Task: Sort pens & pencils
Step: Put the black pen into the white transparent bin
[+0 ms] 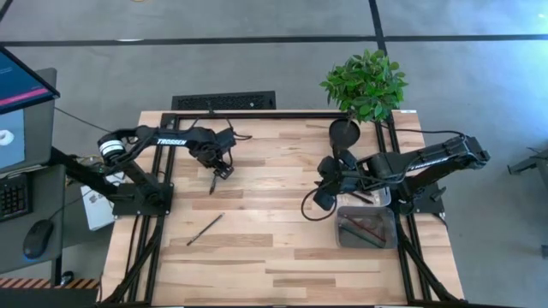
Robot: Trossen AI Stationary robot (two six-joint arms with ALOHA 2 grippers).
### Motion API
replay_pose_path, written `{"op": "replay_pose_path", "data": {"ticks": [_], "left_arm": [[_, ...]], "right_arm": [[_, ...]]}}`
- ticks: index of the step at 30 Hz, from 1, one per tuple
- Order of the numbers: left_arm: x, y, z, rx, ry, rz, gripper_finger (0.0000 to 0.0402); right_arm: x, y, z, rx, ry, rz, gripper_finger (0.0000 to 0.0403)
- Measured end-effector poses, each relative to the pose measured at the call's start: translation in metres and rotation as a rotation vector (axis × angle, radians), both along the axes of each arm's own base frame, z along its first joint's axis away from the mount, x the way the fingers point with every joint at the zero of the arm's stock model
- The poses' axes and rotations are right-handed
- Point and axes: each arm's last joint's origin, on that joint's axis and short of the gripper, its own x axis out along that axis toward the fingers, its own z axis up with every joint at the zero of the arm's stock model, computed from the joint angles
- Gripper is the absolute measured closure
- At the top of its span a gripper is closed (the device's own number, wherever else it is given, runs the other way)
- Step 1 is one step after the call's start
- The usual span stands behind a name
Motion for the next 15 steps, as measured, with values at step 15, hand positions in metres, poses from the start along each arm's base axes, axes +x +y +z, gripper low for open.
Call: {"op": "replay_pose_path", "data": {"ticks": [15], "left_arm": [[0.0065,0.0025,0.0058,0.012,-0.012,0.032,0.0182]], "right_arm": [[-0.0001,0.0002,-0.0001,0.002,0.002,0.002,0.0221]]}}
